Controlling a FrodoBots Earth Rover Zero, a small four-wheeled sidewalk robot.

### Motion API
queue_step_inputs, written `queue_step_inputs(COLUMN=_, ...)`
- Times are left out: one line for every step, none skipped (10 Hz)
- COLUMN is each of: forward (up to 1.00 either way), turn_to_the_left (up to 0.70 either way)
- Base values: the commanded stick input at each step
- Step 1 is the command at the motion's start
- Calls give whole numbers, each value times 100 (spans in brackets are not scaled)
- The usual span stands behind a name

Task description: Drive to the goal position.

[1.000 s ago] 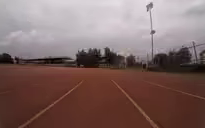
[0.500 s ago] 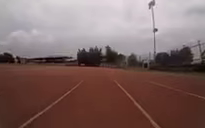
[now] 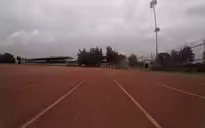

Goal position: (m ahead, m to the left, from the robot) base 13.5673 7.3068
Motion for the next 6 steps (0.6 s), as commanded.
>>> queue_step_inputs(forward=70, turn_to_the_left=0)
queue_step_inputs(forward=70, turn_to_the_left=0)
queue_step_inputs(forward=70, turn_to_the_left=0)
queue_step_inputs(forward=70, turn_to_the_left=0)
queue_step_inputs(forward=70, turn_to_the_left=0)
queue_step_inputs(forward=70, turn_to_the_left=0)
